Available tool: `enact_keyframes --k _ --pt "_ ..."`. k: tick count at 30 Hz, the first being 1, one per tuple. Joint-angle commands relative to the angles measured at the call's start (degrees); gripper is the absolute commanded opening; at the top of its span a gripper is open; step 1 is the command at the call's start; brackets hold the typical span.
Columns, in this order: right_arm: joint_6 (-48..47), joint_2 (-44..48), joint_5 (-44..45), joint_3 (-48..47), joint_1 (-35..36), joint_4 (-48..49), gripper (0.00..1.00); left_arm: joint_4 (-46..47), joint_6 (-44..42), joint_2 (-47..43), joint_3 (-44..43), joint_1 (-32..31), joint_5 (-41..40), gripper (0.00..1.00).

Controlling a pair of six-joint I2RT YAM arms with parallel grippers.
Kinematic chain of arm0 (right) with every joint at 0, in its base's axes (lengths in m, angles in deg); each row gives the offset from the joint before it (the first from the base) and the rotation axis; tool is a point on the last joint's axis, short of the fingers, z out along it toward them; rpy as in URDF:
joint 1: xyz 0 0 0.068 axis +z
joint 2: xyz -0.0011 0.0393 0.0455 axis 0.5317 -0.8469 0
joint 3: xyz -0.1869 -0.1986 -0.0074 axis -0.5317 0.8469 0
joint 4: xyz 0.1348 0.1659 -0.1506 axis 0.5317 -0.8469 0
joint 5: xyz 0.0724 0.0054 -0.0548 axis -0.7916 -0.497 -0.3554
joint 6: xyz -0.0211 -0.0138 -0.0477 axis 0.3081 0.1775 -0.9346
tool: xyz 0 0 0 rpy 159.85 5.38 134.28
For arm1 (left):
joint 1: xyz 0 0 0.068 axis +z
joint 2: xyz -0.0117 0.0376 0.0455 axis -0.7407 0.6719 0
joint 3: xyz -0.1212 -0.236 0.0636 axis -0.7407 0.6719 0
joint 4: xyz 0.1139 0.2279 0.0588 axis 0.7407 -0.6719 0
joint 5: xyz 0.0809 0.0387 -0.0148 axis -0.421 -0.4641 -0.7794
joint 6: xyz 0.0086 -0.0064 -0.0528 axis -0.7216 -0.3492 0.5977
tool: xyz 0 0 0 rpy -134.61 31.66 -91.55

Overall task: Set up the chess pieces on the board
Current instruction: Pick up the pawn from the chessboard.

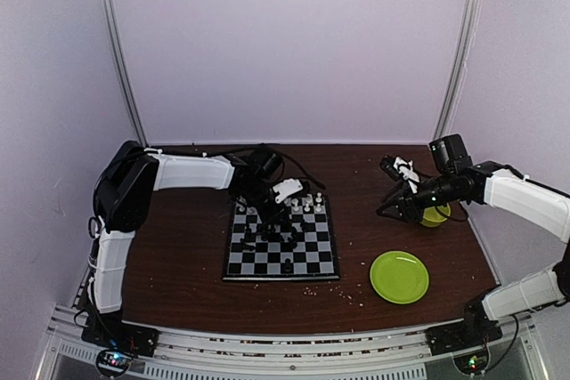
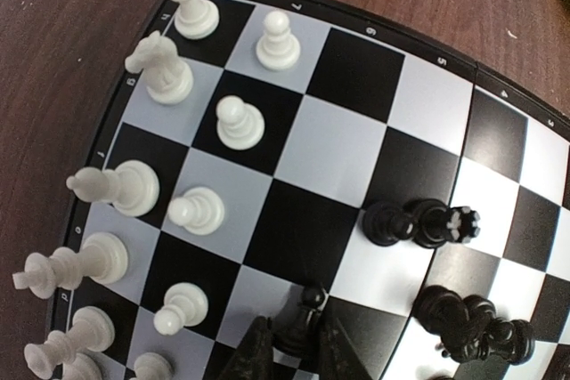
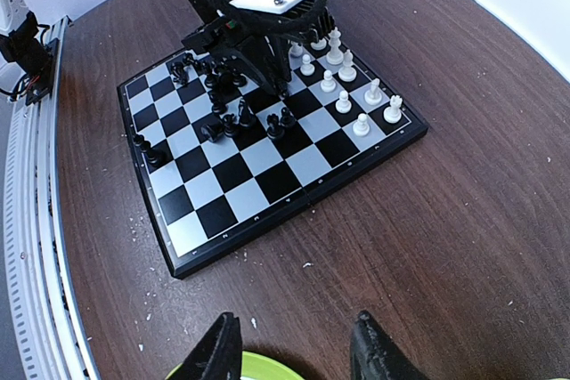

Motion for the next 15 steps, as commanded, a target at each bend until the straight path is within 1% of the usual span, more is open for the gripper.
enact_keyframes --k 1,4,6,9,12,14,15 --pt "-0.3 -0.2 -0.5 -0.6 0.2 -0.8 0.42 0.4 -0.3 -0.8 0.9 0.4 0.3 0.16" --pt "0.5 -0.2 -0.9 -1.4 0.3 -1.1 0.41 1.7 1.0 -5.2 3.2 0.5 -0.8 0.14" --pt "2.4 0.1 -0.9 -2.8 0.2 -0.9 0.40 3.4 2.5 -9.6 6.5 0.8 -1.3 0.13" --pt "5.7 0.2 -1.2 -5.8 0.6 -0.8 0.40 8.5 6.2 -17.0 12.4 1.6 0.7 0.12" --pt "7.8 -1.2 -1.9 -10.2 1.8 -2.6 0.39 13.5 10.0 -23.4 17.3 1.7 3.9 0.12" --pt "9.1 -3.3 -1.8 -14.5 3.6 -4.8 0.39 20.8 14.5 -26.7 21.7 1.5 6.9 0.12" --pt "10.2 -4.2 -1.8 -16.3 4.6 -5.4 0.39 25.9 17.4 -28.5 24.8 1.4 8.1 0.12"
